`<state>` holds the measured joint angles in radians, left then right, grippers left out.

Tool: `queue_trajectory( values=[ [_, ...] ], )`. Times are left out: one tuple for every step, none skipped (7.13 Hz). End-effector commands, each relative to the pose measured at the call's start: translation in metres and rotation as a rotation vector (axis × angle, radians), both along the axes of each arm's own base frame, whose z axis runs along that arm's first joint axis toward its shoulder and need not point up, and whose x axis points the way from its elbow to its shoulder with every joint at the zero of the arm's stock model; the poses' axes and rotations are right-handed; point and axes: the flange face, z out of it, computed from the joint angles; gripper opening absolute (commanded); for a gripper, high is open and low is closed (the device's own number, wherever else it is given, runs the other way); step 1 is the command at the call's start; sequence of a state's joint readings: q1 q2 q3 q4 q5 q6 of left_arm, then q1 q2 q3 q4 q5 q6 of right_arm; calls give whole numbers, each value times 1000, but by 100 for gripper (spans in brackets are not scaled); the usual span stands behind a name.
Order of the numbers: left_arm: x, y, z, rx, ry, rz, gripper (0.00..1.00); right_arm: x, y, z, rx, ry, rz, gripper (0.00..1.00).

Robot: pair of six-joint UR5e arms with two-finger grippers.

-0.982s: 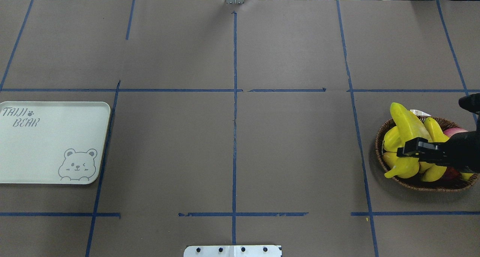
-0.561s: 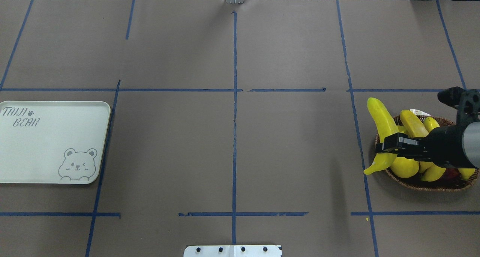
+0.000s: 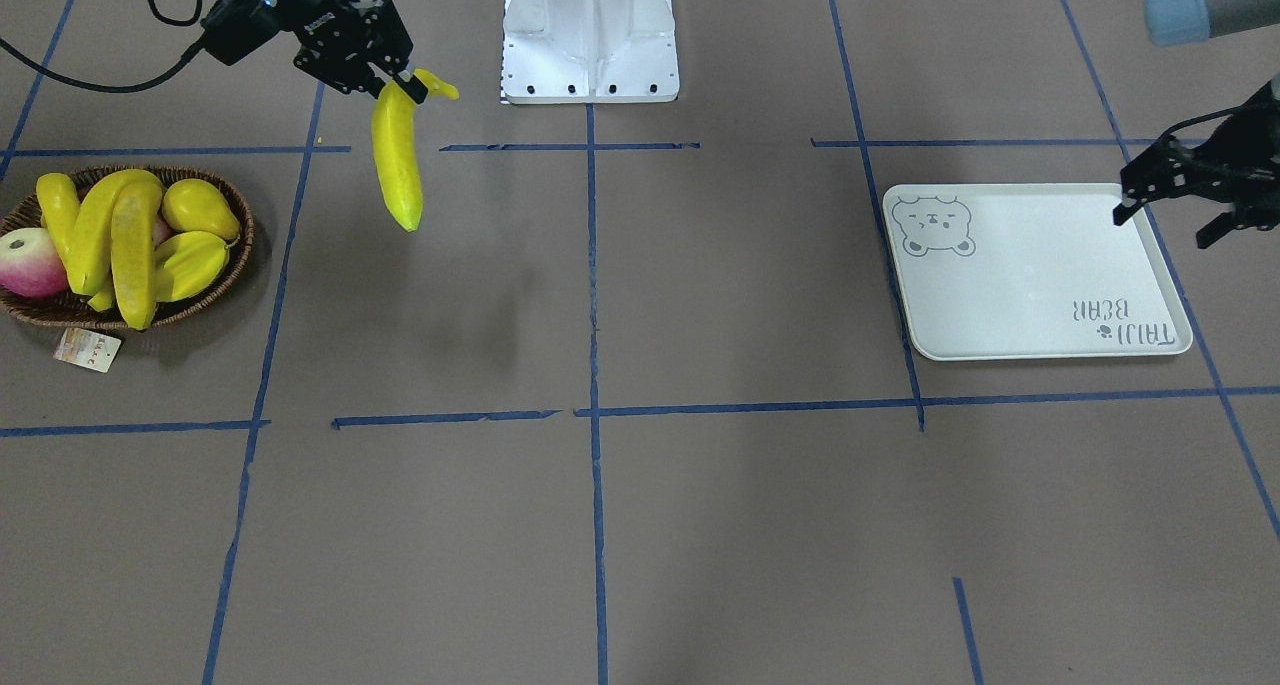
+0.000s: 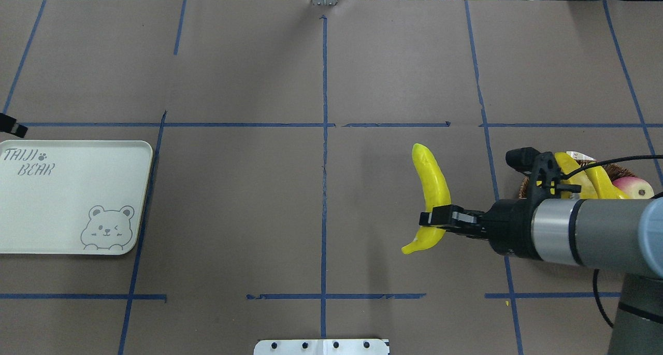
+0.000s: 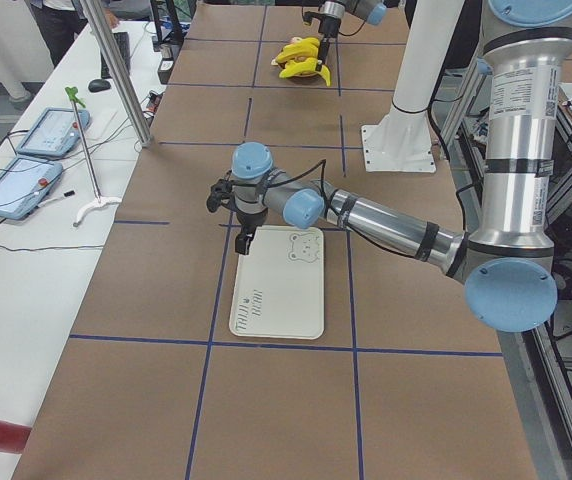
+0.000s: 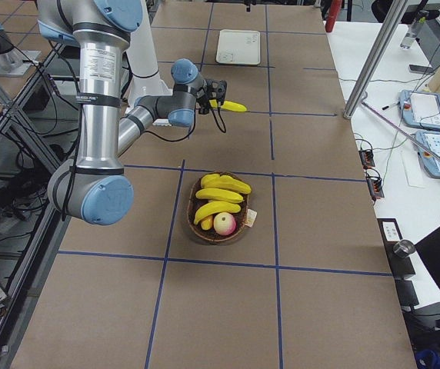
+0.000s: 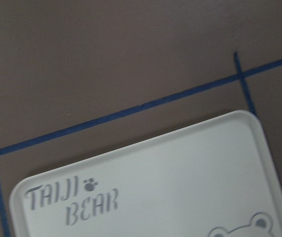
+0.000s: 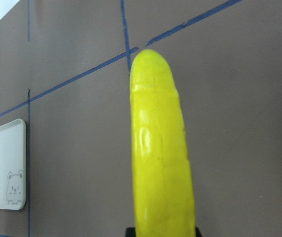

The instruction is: Transfer all bananas from basket to plate

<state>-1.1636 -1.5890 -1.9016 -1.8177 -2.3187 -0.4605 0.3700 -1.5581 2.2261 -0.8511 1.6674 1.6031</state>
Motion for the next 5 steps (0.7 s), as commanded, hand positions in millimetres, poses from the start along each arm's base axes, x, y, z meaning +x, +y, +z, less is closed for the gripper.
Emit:
queue_trajectory(
  values=[
    [80,1,-68,-144,141,-88,100,-74,30,-30,39,-53,63,5],
    [112,6,-100,-184,202,-94,100,-92,40,-44,44,-77,61,5],
    [148,9,-144,-236,263,-96,100,-115,37,-57,48,-92,59,5],
    [189,17,-187,-293,311,-83,100,-134,33,-72,51,-110,61,5],
    [207,19,-224,-325,354,-86,100,-143,31,-78,59,-114,62,5]
  ],
)
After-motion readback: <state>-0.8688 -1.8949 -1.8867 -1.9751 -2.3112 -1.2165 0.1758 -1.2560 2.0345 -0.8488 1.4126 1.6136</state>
